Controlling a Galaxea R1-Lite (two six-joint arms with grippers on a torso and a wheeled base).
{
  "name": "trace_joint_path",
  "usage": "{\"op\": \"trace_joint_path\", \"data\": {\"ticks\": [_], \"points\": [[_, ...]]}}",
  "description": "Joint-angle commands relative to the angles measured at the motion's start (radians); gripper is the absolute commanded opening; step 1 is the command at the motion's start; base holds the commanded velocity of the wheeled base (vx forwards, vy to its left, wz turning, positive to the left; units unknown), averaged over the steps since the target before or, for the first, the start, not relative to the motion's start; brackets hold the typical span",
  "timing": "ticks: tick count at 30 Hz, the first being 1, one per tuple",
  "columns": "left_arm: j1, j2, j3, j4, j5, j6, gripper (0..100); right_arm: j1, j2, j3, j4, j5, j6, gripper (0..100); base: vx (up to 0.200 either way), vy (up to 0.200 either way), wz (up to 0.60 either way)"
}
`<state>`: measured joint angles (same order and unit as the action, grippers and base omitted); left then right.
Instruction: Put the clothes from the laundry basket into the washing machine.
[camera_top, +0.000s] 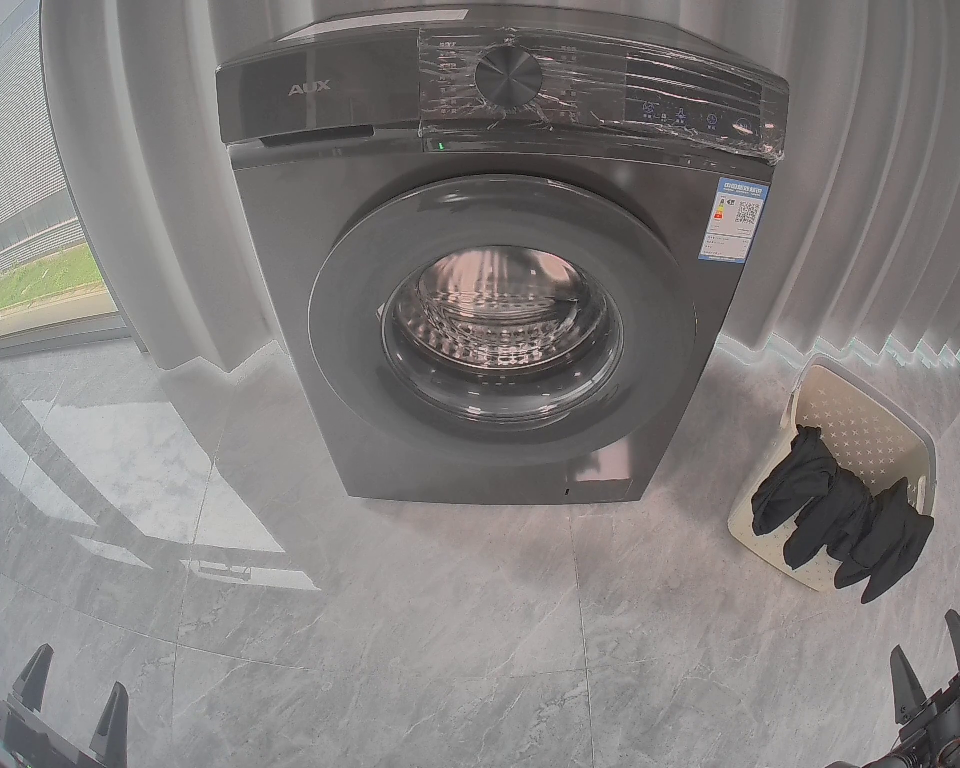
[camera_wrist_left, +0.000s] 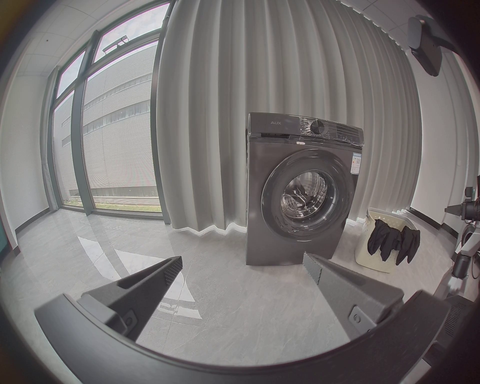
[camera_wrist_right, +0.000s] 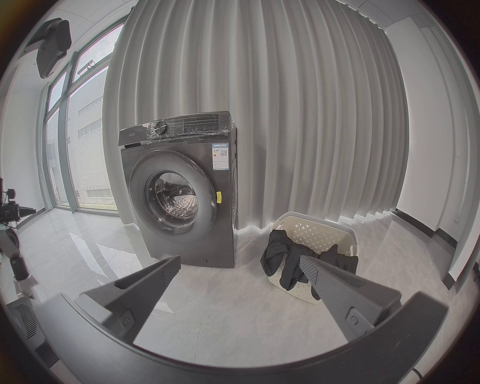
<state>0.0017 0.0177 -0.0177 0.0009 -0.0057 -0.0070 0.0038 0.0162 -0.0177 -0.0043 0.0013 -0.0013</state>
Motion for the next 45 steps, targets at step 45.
{"op": "trace_joint_path", "data": {"ticks": [45], "points": [[0.000, -0.018, 0.016, 0.001, 0.001, 0.001, 100, 0.001, -0.001, 0.018, 0.000, 0.002, 0.001, 100, 0.053, 0.000, -0.08]]}}
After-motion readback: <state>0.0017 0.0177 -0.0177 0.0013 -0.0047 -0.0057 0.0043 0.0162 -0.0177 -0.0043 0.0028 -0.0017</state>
